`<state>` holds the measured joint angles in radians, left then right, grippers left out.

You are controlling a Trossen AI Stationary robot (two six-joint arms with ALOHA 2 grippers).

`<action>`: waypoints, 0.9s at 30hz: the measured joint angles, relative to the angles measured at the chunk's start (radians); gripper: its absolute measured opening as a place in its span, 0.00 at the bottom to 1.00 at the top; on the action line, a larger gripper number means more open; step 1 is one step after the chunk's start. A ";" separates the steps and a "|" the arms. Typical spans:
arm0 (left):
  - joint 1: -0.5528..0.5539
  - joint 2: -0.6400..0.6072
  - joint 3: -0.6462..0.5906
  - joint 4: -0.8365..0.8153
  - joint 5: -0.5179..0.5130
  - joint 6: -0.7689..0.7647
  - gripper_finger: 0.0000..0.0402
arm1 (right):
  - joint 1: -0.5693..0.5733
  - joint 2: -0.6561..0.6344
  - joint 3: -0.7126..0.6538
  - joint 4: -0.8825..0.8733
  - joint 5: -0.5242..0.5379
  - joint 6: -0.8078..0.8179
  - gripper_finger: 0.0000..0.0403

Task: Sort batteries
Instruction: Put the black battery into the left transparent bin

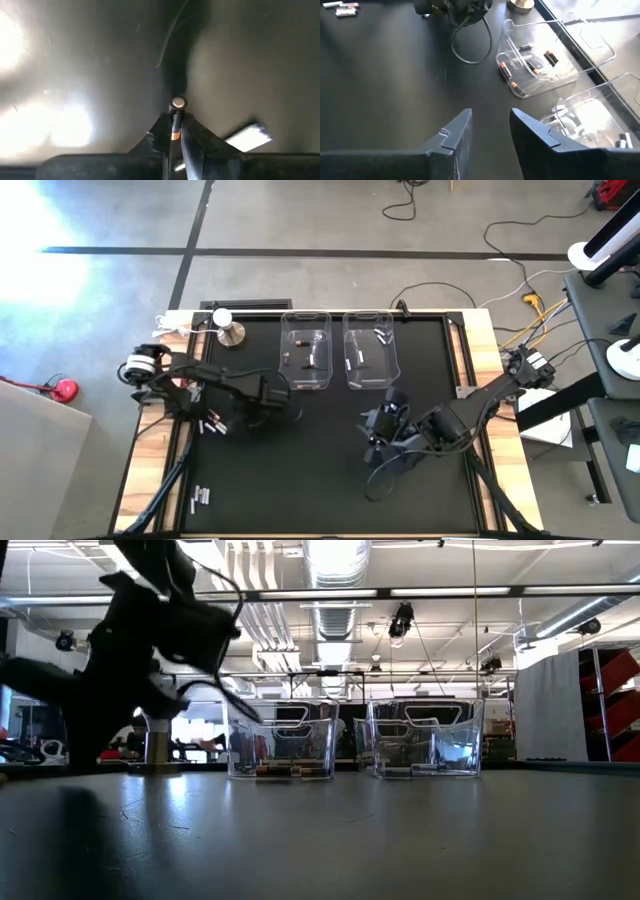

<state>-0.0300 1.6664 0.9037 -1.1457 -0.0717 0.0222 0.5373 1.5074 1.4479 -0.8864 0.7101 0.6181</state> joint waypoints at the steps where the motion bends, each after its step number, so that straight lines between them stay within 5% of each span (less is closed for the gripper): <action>1: -0.010 -0.004 0.019 -0.005 0.012 -0.005 0.01 | 0.000 0.000 0.000 0.000 -0.001 0.001 0.32; 14: -0.113 -0.006 0.315 0.029 0.143 0.104 0.01 | 0.000 0.000 0.000 0.000 -0.003 0.004 0.32; 27: 0.030 -0.011 0.598 0.090 0.221 0.257 0.01 | -0.001 0.000 0.000 0.007 -0.006 0.012 0.34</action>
<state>-0.0004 1.6554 1.5017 -1.0553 0.1496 0.2794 0.5365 1.5074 1.4483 -0.8795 0.7036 0.6305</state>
